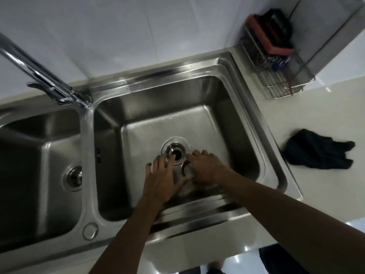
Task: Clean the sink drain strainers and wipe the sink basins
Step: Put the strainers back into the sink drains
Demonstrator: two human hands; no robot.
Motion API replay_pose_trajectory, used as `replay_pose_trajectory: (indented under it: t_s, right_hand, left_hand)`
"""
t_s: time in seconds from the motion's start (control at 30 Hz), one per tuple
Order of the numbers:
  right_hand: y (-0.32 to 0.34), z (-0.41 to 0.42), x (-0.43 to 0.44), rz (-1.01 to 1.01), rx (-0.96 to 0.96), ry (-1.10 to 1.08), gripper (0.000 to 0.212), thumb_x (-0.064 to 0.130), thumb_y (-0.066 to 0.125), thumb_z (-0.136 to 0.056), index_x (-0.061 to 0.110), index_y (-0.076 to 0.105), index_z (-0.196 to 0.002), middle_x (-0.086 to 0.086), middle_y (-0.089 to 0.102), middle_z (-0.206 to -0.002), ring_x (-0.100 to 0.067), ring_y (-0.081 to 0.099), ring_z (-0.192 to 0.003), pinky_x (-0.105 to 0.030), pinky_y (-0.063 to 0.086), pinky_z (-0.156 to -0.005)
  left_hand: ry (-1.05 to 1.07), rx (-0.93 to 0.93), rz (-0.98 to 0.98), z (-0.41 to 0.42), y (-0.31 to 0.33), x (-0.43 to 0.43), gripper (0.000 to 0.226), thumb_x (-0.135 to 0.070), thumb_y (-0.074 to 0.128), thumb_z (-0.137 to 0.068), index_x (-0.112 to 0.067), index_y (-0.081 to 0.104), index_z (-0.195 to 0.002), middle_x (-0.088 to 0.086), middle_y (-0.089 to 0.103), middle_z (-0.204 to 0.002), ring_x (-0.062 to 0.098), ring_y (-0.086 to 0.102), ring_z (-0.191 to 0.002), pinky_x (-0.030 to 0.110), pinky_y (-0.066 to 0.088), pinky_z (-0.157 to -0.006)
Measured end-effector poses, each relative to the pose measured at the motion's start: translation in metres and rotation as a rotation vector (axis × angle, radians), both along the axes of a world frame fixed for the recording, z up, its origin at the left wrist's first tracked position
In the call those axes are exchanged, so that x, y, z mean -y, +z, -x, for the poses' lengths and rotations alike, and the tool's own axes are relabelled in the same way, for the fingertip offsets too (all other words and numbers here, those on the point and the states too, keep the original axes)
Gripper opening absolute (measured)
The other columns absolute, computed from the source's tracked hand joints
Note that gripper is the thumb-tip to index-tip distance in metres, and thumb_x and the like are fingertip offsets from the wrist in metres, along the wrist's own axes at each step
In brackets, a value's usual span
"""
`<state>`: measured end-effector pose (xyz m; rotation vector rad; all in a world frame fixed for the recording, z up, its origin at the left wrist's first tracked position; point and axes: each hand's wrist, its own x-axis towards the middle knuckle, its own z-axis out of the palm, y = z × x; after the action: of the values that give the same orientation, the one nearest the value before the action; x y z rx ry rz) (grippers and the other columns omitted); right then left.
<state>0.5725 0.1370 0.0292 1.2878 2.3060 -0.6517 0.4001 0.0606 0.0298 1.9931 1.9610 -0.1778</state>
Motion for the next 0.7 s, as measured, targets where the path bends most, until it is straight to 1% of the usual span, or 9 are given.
replay_pose_trajectory:
  t_s: [0.13,0.2,0.27,0.33,0.43,0.5,0.63,0.7]
  right_hand:
    - [-0.023,0.008,0.001,0.024,0.033,0.057,0.102,0.043,0.081,-0.074,0.021,0.021,-0.154,-0.016,0.038,-0.143,-0.037,0.044,-0.125,-0.049,0.046,-0.096]
    - [-0.032,0.013,0.001,0.017,0.013,0.044,0.095,0.041,0.078,-0.077,0.019,0.024,-0.152,-0.016,0.038,-0.141,-0.036,0.045,-0.124,-0.047,0.048,-0.093]
    - [-0.037,0.015,0.001,0.017,-0.024,0.000,0.085,0.043,0.074,-0.082,0.017,0.028,-0.149,-0.014,0.040,-0.140,-0.034,0.046,-0.123,-0.045,0.049,-0.091]
    - [-0.037,0.016,-0.001,0.017,-0.065,-0.056,0.085,0.045,0.075,-0.081,0.014,0.030,-0.147,-0.012,0.043,-0.139,-0.032,0.047,-0.122,-0.043,0.049,-0.091]
    - [-0.034,0.020,-0.011,-0.043,-0.121,-0.116,0.084,0.042,0.077,-0.080,0.009,0.034,-0.143,-0.012,0.046,-0.138,-0.030,0.049,-0.121,-0.041,0.049,-0.091]
    - [-0.030,0.025,-0.021,-0.061,-0.164,-0.130,0.084,0.041,0.077,-0.080,0.008,0.035,-0.144,-0.014,0.045,-0.140,-0.031,0.049,-0.121,-0.040,0.048,-0.095]
    - [-0.023,0.041,-0.042,-0.061,-0.243,-0.160,0.087,0.039,0.083,-0.076,0.010,0.038,-0.144,-0.015,0.042,-0.138,-0.032,0.050,-0.120,-0.042,0.049,-0.100]
    - [-0.025,0.051,-0.050,-0.066,-0.267,-0.182,0.085,0.036,0.083,-0.076,0.009,0.039,-0.144,-0.015,0.043,-0.137,-0.032,0.051,-0.120,-0.042,0.049,-0.101]
  left_hand:
    - [-0.031,0.006,0.050,0.009,-0.021,-0.013,0.110,-0.093,0.031,-0.083,-0.023,0.012,-0.165,0.009,0.018,-0.170,0.026,0.019,-0.156,0.052,0.017,-0.124]
    - [-0.043,0.033,0.067,0.015,-0.030,-0.018,0.115,-0.095,0.033,-0.080,-0.023,0.010,-0.166,0.008,0.016,-0.171,0.026,0.017,-0.156,0.052,0.016,-0.125]
    - [-0.061,0.055,0.076,0.019,-0.038,-0.024,0.117,-0.096,0.036,-0.078,-0.022,0.011,-0.166,0.007,0.014,-0.172,0.026,0.016,-0.157,0.052,0.015,-0.125]
    - [-0.088,0.084,0.087,0.024,-0.045,-0.030,0.117,-0.093,0.044,-0.078,-0.021,0.014,-0.165,0.005,0.014,-0.172,0.024,0.015,-0.158,0.051,0.015,-0.124]
    - [-0.150,0.116,0.058,0.028,-0.050,-0.041,0.104,-0.079,0.057,-0.084,-0.024,0.020,-0.164,-0.001,0.021,-0.170,0.020,0.019,-0.156,0.048,0.016,-0.124]
    - [-0.162,0.132,0.024,0.032,-0.051,-0.051,0.094,-0.069,0.064,-0.087,-0.026,0.026,-0.162,-0.005,0.027,-0.168,0.015,0.025,-0.153,0.046,0.016,-0.123]
    - [-0.140,0.180,-0.036,0.043,-0.049,-0.071,0.075,-0.059,0.062,-0.094,-0.027,0.037,-0.157,-0.006,0.047,-0.157,0.013,0.040,-0.146,0.043,0.014,-0.122]
    - [-0.116,0.200,-0.031,0.049,-0.049,-0.082,0.071,-0.056,0.063,-0.095,-0.027,0.039,-0.154,-0.006,0.054,-0.151,0.014,0.045,-0.142,0.042,0.015,-0.120]
